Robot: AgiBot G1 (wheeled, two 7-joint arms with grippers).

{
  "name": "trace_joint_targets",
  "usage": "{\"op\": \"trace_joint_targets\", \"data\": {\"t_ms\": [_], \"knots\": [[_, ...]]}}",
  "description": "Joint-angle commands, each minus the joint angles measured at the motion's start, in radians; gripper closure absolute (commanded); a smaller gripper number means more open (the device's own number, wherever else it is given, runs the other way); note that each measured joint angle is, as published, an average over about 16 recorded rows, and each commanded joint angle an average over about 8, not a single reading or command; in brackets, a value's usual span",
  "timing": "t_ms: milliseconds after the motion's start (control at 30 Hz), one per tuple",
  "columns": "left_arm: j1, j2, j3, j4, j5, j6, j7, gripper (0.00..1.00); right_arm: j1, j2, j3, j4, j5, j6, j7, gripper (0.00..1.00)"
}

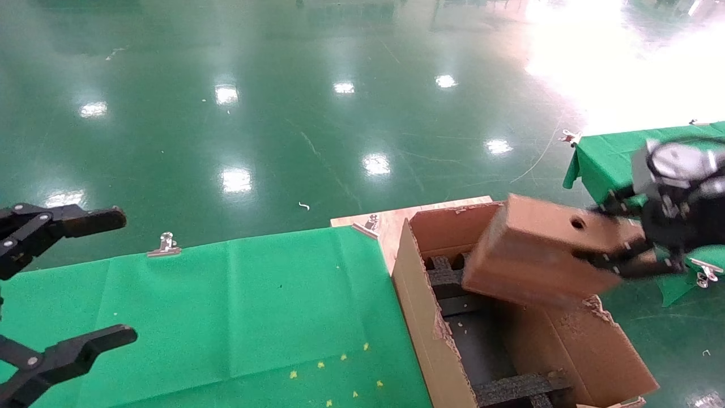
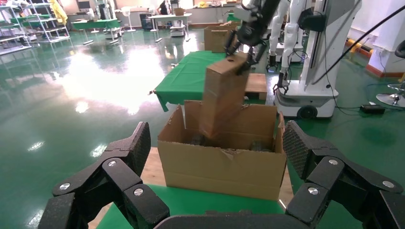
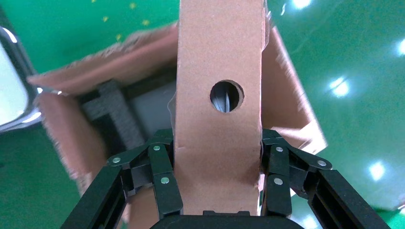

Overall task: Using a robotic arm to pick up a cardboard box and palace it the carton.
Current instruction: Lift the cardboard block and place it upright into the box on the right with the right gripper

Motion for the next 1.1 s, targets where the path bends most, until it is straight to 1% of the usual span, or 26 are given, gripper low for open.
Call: {"op": "trace_joint_targets", "data": {"t_ms": [33, 167, 367, 600, 700, 800, 867, 967, 1100], "knots": [[0.0, 0.0, 0.0, 0.0, 0.0, 0.0, 0.0, 0.0, 0.008, 0.035, -0.039, 0.009, -0.003, 0.002, 0.006, 1.0], [0.0, 0.0, 0.0, 0.0, 0.0, 0.0, 0.0, 0.0, 0.011, 0.059, -0.077, 0.021, -0.006, 0.011, 0.017, 1.0], [0.0, 0.0, 0.0, 0.0, -0.001, 0.0, 0.0, 0.0, 0.011, 0.067, -0.104, 0.03, -0.006, 0.019, 0.026, 1.0], [0.0, 0.0, 0.0, 0.0, 0.0, 0.0, 0.0, 0.0, 0.007, 0.062, -0.094, 0.026, -0.003, 0.026, 0.03, 1.0], [0.0, 0.0, 0.0, 0.0, -0.001, 0.0, 0.0, 0.0, -0.005, 0.069, -0.098, 0.032, 0.005, 0.054, 0.071, 1.0], [0.0, 0.0, 0.0, 0.0, -0.001, 0.0, 0.0, 0.0, -0.025, 0.085, -0.106, 0.056, 0.013, 0.107, 0.159, 1.0], [0.0, 0.0, 0.0, 0.0, -0.001, 0.0, 0.0, 0.0, -0.04, 0.102, -0.114, 0.086, 0.009, 0.154, 0.243, 1.0], [0.0, 0.0, 0.0, 0.0, -0.001, 0.0, 0.0, 0.0, -0.054, 0.132, -0.126, 0.15, -0.014, 0.225, 0.387, 1.0], [0.0, 0.0, 0.0, 0.0, -0.001, 0.0, 0.0, 0.0, -0.065, 0.176, -0.145, 0.252, -0.079, 0.317, 0.598, 1.0]]}}
